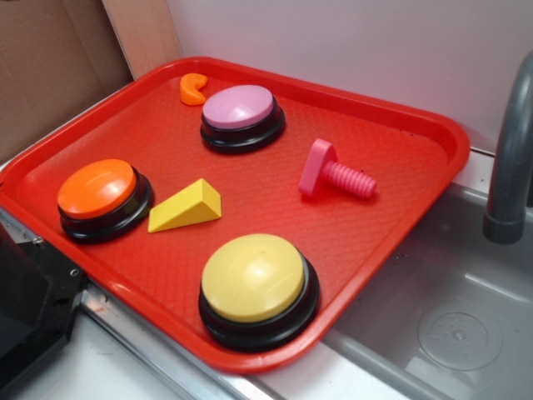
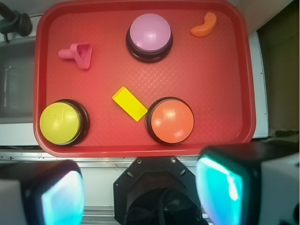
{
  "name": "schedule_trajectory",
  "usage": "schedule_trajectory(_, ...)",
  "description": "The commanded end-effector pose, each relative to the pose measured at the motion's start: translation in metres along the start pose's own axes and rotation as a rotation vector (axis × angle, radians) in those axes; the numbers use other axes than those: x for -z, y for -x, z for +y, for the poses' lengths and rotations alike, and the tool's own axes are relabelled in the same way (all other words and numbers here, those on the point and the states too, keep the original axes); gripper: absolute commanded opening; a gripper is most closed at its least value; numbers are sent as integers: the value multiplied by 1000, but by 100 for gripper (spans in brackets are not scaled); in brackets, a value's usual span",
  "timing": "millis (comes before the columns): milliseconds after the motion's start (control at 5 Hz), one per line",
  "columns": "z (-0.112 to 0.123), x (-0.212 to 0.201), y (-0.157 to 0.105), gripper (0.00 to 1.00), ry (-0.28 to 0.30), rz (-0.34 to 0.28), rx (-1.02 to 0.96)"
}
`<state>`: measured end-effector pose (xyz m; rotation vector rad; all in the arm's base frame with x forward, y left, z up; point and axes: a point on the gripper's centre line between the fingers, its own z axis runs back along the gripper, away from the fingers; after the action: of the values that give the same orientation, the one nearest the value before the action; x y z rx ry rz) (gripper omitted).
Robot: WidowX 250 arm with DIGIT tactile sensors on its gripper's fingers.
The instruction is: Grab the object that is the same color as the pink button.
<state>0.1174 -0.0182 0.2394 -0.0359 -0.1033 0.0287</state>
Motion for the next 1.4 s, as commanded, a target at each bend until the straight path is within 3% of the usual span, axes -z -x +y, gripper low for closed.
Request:
schedule_trajectory(0,0,0,0,100,0,0,0)
schedule_trajectory(200,-12,16,-29,100,-24,-15,56)
schedule_trajectory(400,-30,38,-60,100,-47,-92,25)
schedule_trajectory(600,-53,77,-95,100,57,-115,89)
schedule_trajectory(800,-74,118,-125,100,23,-137,64)
schedule_trajectory(1000,-83,157,-140,100,44,-133,69)
schedule_trajectory(1200,-91,190,-146,100,38,-89,110)
